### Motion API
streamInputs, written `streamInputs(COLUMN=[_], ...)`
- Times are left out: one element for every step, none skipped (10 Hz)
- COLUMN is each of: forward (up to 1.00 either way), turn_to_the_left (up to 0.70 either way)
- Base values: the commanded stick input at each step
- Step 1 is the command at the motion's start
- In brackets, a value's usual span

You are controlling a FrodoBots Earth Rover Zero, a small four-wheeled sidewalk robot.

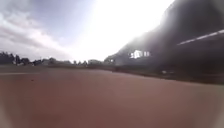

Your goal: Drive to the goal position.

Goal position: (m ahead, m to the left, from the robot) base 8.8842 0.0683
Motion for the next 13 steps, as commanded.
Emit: streamInputs(forward=[0.70,0.70,0.70,0.70,0.70,0.70,0.70,0.70,0.70,0.70,0.70,0.70,0.70], turn_to_the_left=[0.00,0.00,0.00,0.00,0.00,0.00,0.00,0.00,0.00,0.00,0.00,0.00,0.00])
